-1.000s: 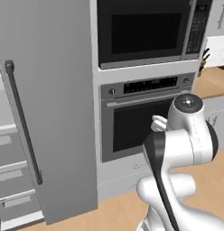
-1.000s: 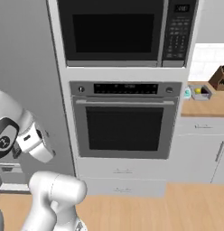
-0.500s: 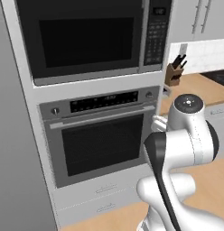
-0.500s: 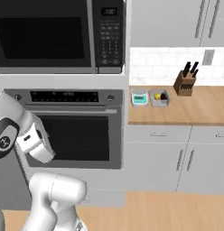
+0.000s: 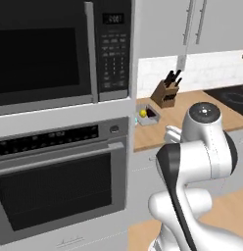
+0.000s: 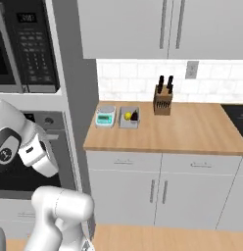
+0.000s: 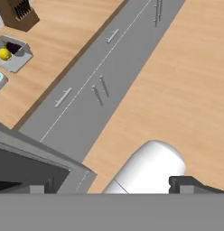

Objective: Take the meat container that has the chicken drumstick and place it on the second highest rack of the freezer. Then take the vegetable container that has the lemon and eggplant and place it on the highest rack of the freezer.

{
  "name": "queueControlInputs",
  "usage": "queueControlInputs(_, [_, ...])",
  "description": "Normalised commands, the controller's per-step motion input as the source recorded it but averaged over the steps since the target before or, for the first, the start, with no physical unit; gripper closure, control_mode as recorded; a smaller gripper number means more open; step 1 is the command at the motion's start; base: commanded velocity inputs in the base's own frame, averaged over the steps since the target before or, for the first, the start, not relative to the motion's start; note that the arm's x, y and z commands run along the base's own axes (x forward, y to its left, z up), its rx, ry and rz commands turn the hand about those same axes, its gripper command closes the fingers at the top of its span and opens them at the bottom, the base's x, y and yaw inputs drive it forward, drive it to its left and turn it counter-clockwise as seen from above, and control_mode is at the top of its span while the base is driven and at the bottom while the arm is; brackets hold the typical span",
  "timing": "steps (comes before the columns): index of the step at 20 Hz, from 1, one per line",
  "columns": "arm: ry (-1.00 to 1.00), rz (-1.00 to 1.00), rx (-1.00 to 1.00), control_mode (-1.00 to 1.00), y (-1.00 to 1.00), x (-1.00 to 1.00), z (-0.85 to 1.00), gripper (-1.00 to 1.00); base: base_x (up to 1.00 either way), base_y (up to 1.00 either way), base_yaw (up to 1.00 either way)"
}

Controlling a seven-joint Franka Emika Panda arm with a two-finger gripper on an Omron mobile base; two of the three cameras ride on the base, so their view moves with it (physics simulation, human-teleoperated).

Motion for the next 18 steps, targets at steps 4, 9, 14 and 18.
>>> queueControlInputs(4, [0.0, 0.0, 0.0, 1.0, 0.0, 0.0, 0.0, -1.0, 0.64, -0.75, 0.14])
queueControlInputs(9, [0.0, 0.0, 0.0, 1.0, 0.0, 0.0, 0.0, -1.0, 0.77, -0.38, 0.17])
queueControlInputs(14, [0.0, 0.0, 0.0, 1.0, 0.0, 0.0, 0.0, -1.0, 0.66, -0.02, 0.17])
queueControlInputs(18, [0.0, 0.04, 0.06, -1.0, -0.04, 0.12, -0.11, -1.0, 0.34, -0.04, 0.14])
